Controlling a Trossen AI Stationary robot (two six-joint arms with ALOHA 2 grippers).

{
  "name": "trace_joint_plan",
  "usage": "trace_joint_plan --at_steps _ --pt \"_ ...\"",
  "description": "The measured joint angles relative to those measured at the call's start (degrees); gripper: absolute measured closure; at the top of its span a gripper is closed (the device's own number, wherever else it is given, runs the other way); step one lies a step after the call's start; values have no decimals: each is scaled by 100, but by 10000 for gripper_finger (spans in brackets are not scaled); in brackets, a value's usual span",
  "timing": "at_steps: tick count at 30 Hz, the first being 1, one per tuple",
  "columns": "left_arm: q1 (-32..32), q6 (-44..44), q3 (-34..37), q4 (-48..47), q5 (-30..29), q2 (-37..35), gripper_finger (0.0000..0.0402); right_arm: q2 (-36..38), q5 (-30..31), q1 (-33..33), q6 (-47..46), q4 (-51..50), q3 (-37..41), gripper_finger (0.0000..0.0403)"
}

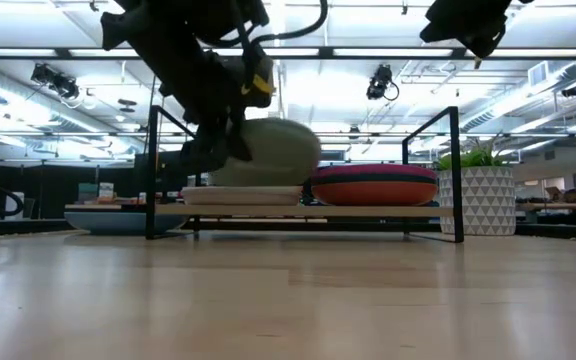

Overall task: Place and stack plates onto a shelf
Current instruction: Stack the light blue plate on top of the light orange plate on the shelf

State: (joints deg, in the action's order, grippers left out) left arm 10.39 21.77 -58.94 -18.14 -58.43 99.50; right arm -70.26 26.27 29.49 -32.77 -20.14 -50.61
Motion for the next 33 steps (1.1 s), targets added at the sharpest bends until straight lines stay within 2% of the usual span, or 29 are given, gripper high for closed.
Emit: trace_joint_plan --at_steps 3,6,9,11,19,24,30,33 --pt "0 -210 1 -83 386 -10 270 0 124 49 -68 -11 0 286" --pt "-4 -533 -4 -157 1097 -92 239 0 125 60 -115 -11 0 286" --pt "-24 -781 -76 -235 1808 -233 223 1 133 57 -117 -6 0 286" --pt "-26 -856 -88 -228 2033 -328 221 0 162 57 -117 -7 0 286" --pt "-98 -1122 -83 -211 2071 -514 231 0 163 57 -117 -14 0 286" --pt "-153 -1259 -66 -200 2039 -240 240 0 172 57 -67 -13 0 286" --pt "-279 -1062 -66 -100 1271 102 246 0 222 57 -19 -9 0 286" --pt "-291 -1015 -66 66 1635 94 247 0 222 57 -8 -15 0 286"
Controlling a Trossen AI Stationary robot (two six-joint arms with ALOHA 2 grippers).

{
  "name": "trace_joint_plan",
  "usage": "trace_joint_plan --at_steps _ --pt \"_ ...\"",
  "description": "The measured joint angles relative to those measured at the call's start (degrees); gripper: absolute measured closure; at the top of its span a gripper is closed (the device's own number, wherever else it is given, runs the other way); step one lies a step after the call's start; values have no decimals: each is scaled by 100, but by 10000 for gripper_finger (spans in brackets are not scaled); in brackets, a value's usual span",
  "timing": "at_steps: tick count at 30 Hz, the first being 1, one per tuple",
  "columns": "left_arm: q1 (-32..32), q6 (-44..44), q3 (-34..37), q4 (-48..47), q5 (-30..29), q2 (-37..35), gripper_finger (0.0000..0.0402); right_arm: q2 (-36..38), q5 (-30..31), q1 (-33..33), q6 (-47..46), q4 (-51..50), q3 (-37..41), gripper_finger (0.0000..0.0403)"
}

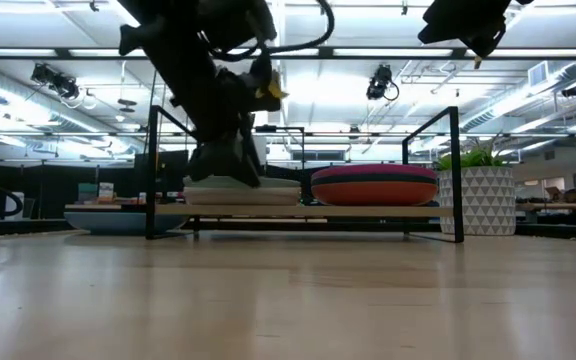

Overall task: Place and stack plates onto a shelf
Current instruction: Stack the light blue plate on top of the light orange plate on the shelf, then stack the brown plate on top of the light blue plate on the shelf

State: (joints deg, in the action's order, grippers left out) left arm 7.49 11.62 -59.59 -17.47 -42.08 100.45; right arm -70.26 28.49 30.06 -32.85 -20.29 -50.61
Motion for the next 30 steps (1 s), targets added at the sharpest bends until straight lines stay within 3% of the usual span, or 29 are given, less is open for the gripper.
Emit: trace_joint_plan --at_steps 3,5,7,12,23,30 --pt "7 -1 0 125 757 -161 247 0 0 0 30 -2 0 286" --pt "14 1 -7 212 919 -253 247 0 0 0 51 -9 0 286" --pt "14 40 -7 327 631 -276 247 0 0 0 52 -4 0 286" --pt "-32 326 -7 652 -709 -180 247 0 -2 2 47 0 0 286" --pt "-33 792 -4 754 -1226 550 247 0 1 126 47 5 0 286" --pt "196 1040 -9 988 -1370 -189 247 0 46 131 47 7 0 286"
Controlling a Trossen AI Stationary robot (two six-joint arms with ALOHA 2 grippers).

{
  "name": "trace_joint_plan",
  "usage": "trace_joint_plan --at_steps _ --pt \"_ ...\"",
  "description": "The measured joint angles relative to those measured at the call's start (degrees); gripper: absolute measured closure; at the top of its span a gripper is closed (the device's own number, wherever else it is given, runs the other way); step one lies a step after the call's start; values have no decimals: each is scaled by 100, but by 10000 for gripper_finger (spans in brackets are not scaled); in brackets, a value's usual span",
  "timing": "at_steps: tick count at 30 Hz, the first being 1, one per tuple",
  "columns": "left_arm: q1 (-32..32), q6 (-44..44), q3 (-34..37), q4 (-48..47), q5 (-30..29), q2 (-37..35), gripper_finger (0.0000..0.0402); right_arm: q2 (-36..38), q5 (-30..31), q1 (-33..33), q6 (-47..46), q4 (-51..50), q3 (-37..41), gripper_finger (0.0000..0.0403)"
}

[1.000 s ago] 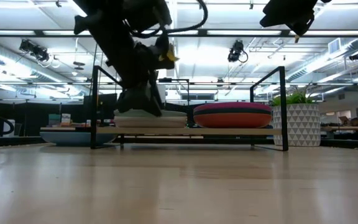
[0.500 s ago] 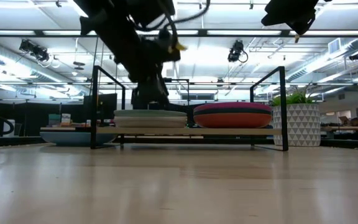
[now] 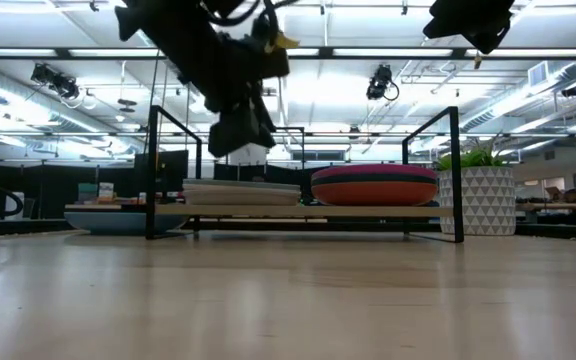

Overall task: Place and stack plates onto a shelf
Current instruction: Stack the brown plate on top of the light blue plate on the shelf

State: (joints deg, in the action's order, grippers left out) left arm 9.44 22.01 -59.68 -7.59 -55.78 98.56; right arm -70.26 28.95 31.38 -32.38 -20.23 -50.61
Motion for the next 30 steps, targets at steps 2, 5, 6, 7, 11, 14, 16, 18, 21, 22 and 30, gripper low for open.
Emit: trace_joint_plan --at_steps 2,5,6,7,11,14,16,18,21,22,30 --pt "-69 -42 0 -3 6 -153 247 0 0 0 -2 1 0 286" --pt "-326 -191 -9 33 333 -220 247 0 0 1 -43 2 0 286" --pt "-456 -242 1 -36 560 -206 247 0 0 7 -44 2 0 286" --pt "-603 -314 6 -68 802 -186 247 0 3 22 -44 2 0 286" --pt "-1201 -525 6 43 1565 -139 247 0 65 99 -44 1 0 286" --pt "-1503 -605 5 81 2156 -146 247 -1 42 167 -46 -37 0 286" --pt "-1579 -592 5 90 2430 -149 247 -67 -116 204 -48 -27 0 286" --pt "-1567 -505 7 79 2654 -209 248 -217 -313 262 -65 -45 0 286" --pt "-1363 -487 4 127 3096 -356 256 -560 -630 319 -234 -45 0 286" --pt "-1243 -471 4 178 3322 -401 260 -689 -768 335 -326 -47 0 286" --pt "-183 -187 -2 207 3927 -524 283 -1539 -2112 542 -1260 -659 -117 286"
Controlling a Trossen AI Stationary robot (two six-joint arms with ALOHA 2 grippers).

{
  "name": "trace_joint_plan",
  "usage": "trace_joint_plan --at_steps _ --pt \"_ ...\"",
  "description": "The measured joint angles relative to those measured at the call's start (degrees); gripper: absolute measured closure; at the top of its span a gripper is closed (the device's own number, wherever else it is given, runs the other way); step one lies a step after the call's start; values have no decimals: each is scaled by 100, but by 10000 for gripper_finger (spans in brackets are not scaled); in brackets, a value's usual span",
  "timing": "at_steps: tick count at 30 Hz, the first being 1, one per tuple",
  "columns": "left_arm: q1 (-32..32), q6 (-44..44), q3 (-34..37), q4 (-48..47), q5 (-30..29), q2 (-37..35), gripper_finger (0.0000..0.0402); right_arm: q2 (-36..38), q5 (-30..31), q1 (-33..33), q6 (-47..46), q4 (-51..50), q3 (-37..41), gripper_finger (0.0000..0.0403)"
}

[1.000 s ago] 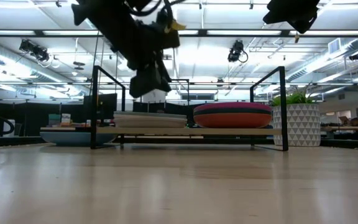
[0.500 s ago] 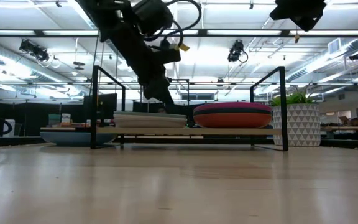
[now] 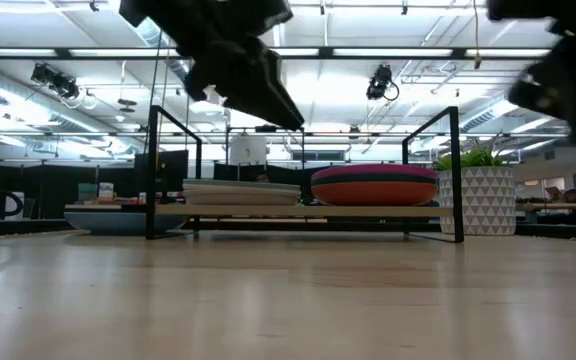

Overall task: Place and stack plates onto a shelf
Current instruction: Stack the brown plate on top of the light blue plate on the shelf

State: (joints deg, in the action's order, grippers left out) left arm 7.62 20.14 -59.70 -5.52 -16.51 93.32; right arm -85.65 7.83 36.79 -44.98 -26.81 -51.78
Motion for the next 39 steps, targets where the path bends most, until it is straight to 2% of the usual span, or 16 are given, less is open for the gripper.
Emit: trace_joint_plan --at_steps 4,9,19,23,28,33,39 --pt "343 -149 2 -304 -11 -17 284 -382 -436 191 -191 -1135 -381 286" --pt "750 -191 2 -648 -17 -163 284 -864 -1068 476 328 -2115 -711 286" --pt "1241 -304 2 -836 -26 -734 284 -1551 -1431 706 754 -2572 -713 288" --pt "1260 -298 2 -873 -29 -736 284 -1727 -1534 690 894 -2612 -696 321" --pt "1262 -163 2 -896 263 -629 284 -1679 -1501 620 1234 -2661 -691 387" --pt "1361 544 2 -792 653 -474 284 -1374 -1013 385 1442 -2886 -691 386" --pt "1570 1703 2 -27 588 255 280 -774 -760 -300 1601 -2583 -691 389"
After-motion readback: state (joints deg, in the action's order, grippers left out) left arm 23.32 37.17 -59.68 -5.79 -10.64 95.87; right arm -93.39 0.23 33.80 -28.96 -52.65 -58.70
